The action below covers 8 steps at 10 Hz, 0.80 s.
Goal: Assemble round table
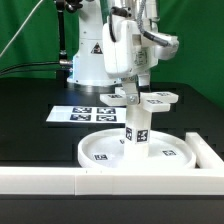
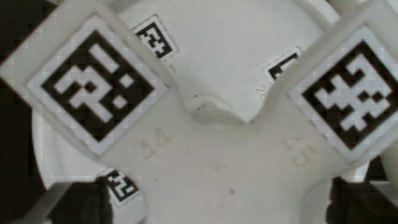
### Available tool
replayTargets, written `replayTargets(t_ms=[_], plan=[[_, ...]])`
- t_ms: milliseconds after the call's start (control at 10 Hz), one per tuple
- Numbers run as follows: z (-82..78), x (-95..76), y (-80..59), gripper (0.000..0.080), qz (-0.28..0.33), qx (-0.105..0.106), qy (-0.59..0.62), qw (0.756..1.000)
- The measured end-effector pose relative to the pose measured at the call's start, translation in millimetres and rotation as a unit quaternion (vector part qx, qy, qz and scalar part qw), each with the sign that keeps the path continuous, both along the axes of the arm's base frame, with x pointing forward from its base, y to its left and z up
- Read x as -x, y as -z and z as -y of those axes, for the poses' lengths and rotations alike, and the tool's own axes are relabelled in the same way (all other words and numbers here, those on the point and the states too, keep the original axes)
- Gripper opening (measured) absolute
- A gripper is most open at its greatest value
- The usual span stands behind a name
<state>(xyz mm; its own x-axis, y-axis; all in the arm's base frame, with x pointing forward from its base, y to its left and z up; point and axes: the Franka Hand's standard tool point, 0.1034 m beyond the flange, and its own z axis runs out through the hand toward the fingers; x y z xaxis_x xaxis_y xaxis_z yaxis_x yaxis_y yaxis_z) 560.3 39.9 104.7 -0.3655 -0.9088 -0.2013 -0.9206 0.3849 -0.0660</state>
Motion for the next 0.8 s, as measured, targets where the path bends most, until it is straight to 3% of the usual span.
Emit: replayTargets(t_ms=[300,600,800], plan=[[-0.4,-1.0,-25.3,0.0648,0.026,-0.008,-0.046,0.999],[-0.1,0.5,-20.1,0.0649,0.039,0.008,-0.144,0.989],[-2.0,-2.1,-18.3,0.0649,0.052,0.026,-0.281,0.958]])
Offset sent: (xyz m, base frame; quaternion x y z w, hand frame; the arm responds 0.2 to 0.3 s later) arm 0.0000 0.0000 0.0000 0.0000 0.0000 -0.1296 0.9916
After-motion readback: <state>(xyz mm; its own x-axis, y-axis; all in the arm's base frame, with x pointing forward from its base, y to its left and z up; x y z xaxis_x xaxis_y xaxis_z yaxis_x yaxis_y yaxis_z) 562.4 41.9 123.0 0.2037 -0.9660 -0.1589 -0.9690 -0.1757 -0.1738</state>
